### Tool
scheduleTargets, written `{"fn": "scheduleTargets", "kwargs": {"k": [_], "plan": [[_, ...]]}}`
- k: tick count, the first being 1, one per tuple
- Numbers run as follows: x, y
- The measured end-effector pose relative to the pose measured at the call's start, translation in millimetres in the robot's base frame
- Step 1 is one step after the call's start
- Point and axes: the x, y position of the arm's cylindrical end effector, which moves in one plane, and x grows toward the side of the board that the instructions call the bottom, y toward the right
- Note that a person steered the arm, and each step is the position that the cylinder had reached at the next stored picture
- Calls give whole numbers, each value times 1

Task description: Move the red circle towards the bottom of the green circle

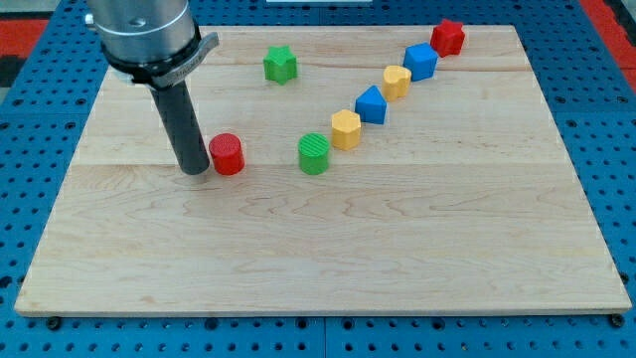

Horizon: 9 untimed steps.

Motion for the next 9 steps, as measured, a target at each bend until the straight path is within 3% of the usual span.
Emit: {"fn": "scheduleTargets", "kwargs": {"k": [1, 2, 4, 9], "plan": [[-5, -41], [-29, -35], [-37, 32], [28, 33]]}}
